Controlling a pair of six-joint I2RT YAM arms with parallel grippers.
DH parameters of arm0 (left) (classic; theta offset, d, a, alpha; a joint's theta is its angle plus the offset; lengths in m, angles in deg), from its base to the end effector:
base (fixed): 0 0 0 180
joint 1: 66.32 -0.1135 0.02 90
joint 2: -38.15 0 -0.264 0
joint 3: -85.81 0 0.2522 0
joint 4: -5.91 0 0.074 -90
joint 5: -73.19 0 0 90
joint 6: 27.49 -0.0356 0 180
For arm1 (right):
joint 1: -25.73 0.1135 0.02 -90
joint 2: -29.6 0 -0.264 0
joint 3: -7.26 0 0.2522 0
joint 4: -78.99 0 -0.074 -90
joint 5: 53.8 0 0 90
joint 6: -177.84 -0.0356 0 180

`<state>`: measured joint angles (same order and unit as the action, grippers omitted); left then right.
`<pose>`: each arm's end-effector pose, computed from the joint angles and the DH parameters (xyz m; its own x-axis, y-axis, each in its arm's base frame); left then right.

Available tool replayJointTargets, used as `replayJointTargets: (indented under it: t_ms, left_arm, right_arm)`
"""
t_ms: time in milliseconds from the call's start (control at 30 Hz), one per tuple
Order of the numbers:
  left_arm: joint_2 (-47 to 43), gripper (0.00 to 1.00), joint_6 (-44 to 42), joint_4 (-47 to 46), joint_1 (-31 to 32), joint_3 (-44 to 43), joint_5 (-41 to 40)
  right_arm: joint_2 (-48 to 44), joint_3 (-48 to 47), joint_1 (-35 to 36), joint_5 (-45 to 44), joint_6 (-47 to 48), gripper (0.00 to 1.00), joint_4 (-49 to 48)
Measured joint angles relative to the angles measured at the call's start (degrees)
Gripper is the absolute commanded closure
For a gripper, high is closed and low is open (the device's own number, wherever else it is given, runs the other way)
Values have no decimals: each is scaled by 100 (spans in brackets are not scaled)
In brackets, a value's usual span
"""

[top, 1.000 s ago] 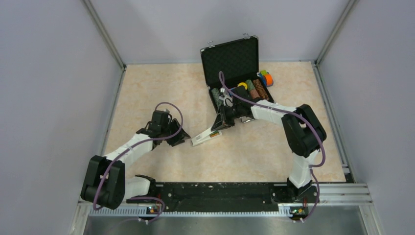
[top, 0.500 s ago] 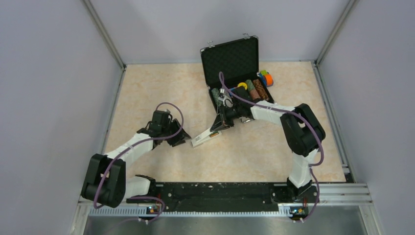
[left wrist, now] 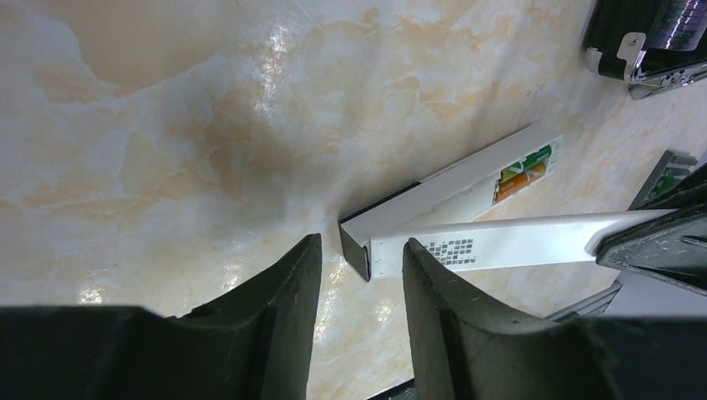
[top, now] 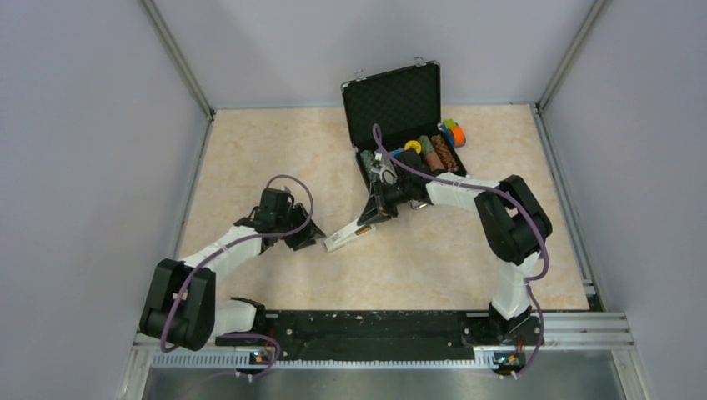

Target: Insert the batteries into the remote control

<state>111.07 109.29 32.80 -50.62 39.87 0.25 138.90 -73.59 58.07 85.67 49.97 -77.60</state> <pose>0.2195 -0.0725 0.1642 -0.8423 -0.4869 -0.2311 -0.2754 0.7575 -0.5919 0.3142 0.2309 0.1661 -0.9814 -0.1492 -0.1206 -0.1796 0.4935 0.8510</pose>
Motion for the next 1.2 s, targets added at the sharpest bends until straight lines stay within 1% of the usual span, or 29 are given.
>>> replayJointTargets:
  t_ms: [133,300,400,567,733,833,933,1000,1067,1200]
  left_arm:
    - [-44,56,2,31,0,0,-153]
    - [-452,59,13,50,0,20,-442]
    - [-717,65,68,24,0,131,-551]
    - [-1025,73,129,-256,11,577,-490]
    - [-1526,74,157,-634,186,1204,-389]
    - [-1862,73,223,-852,328,1515,-361]
    - [-1930,72,299,-1025,459,1639,-387]
    - [-1897,69,354,-1069,505,1646,-431]
    - [-1878,63,439,-1106,514,1646,-520]
    - [-1880,53,577,-1095,514,1633,-848]
  right_arm:
    - [0,28,0,-26,-168,100,-144]
    - [-2,470,0,-177,-697,100,-837]
    - [-4,796,9,-293,-1069,100,-1257]
    - [-149,977,24,-595,-1384,100,-1655]
    - [-509,964,22,-1115,-1381,100,-1921]
    - [-647,964,13,-1342,-1379,100,-2028]
    - [-752,979,9,-1519,-1375,100,-2039]
    - [-857,1062,0,-1565,-1377,100,-2076]
    - [-966,1180,-7,-1574,-1390,100,-2085]
    - [-1237,1613,-20,-1558,-1641,100,-2251]
